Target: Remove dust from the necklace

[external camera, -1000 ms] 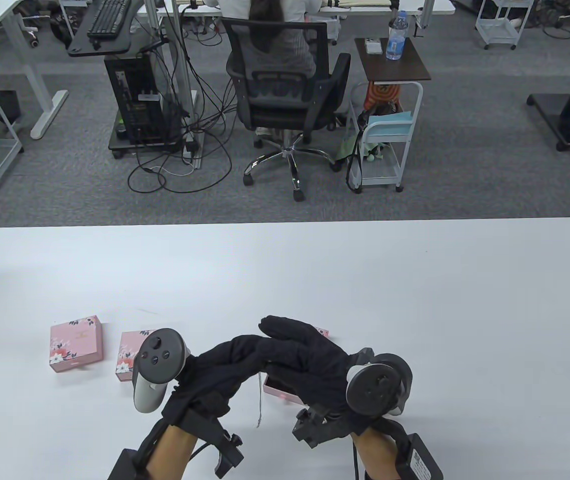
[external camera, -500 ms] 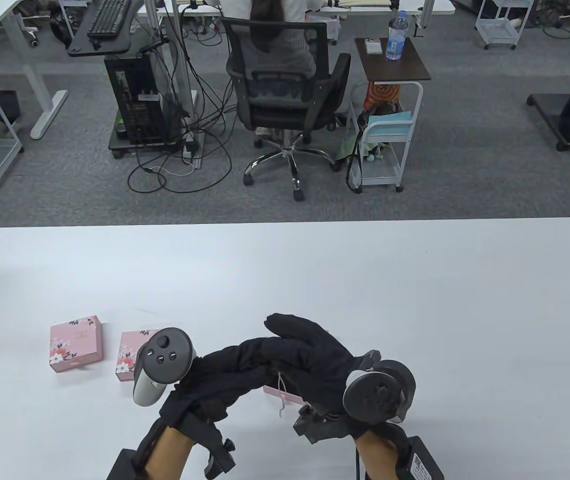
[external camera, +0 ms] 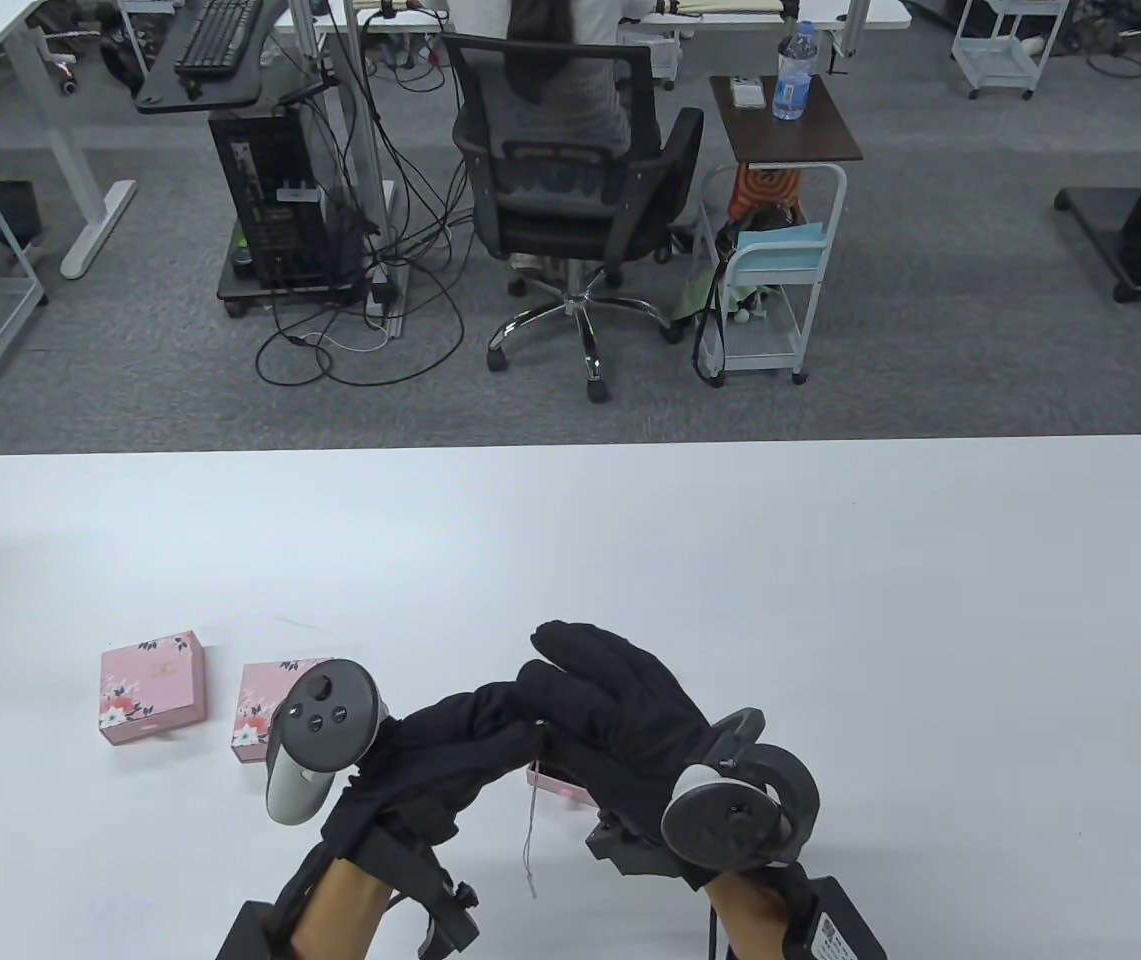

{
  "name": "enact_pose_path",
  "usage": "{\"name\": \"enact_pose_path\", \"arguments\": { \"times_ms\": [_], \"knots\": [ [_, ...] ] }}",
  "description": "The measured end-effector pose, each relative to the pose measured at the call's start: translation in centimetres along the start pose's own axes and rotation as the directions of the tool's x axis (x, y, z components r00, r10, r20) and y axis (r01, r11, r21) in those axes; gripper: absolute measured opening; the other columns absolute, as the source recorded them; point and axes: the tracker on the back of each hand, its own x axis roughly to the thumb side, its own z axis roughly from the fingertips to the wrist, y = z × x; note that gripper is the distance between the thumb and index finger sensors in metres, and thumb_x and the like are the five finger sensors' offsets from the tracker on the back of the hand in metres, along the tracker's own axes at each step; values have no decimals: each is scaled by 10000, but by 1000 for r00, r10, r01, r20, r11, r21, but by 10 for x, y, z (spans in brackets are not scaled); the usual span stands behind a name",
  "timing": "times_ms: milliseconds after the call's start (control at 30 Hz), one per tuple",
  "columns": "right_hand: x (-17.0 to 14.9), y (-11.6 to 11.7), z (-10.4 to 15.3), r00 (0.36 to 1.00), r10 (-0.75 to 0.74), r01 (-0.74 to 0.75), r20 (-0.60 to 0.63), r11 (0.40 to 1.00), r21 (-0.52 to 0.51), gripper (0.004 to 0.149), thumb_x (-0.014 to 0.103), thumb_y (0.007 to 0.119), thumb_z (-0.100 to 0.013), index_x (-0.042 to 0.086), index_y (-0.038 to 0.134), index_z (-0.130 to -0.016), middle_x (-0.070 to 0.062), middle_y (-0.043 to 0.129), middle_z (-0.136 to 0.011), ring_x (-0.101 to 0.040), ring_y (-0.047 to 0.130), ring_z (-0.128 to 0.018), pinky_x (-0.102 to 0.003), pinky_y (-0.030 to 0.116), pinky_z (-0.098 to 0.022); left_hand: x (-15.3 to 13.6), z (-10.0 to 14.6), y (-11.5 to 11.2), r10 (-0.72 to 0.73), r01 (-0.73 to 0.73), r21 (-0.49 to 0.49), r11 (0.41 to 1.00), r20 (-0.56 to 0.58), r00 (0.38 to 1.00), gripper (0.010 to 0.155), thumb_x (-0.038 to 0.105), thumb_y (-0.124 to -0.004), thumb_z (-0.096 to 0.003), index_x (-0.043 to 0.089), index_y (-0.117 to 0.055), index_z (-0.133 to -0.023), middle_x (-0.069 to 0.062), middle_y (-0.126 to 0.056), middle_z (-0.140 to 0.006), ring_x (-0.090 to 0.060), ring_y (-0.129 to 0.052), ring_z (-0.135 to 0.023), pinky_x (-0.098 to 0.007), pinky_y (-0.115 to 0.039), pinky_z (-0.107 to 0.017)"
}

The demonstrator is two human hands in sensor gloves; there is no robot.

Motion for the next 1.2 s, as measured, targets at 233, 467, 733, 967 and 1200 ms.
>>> {"name": "enact_pose_path", "arguments": {
  "times_ms": [233, 467, 733, 967, 1200],
  "knots": [
    [2, 4, 0, 999, 36, -37, 21, 999, 11, 557, 421, 797, -442, 387, 642, -976, -35, 644, -1124, -310, 708, -1009, -457, 609, -760, -4, 0, 4, 44, -44, 9, 999, -46, 998, 454, 410, -666, -567, 168, -821, -919, -47, -993, -831, -322, -996, -758, -556, -609, -753],
    [2, 7, 0, 997, 71, -70, -7, 997, 16, 550, 424, 785, -460, 375, 633, -986, -44, 645, -1122, -312, 713, -1004, -455, 616, -755, 0, 2, 3, -59, 64, 106, 992, -53, 997, 422, 406, -663, -562, 225, -827, -907, 4, -994, -830, -286, -1001, -768, -547, -611, -758],
    [-22, -1, 4, 984, 93, -83, -151, 994, 74, 568, 492, 722, -482, 351, 615, -1021, -74, 647, -1125, -345, 704, -1005, -488, 589, -768, 6, 6, 5, -143, 151, 170, 974, -56, 988, 423, 405, -650, -553, 264, -799, -923, 17, -960, -889, -284, -970, -827, -552, -590, -771],
    [-92, -5, 28, 798, 282, -192, -532, 957, 219, 503, 402, 747, -506, 325, 668, -998, -93, 675, -1109, -366, 715, -989, -501, 570, -770, 9, 11, 15, -97, 99, 205, 974, -19, 995, 423, 407, -646, -552, 267, -799, -921, 18, -950, -905, -295, -951, -855, -562, -570, -778],
    [-165, 26, 72, 414, 585, -137, -697, 797, 588, 514, 372, 737, -519, 307, 641, -1019, -105, 639, -1127, -380, 679, -1006, -499, 548, -782, 11, 15, 22, -100, 97, 239, 966, 2, 995, 424, 422, -650, -548, 279, -802, -917, 29, -941, -920, -292, -928, -890, -573, -546, -787]
  ]
}}
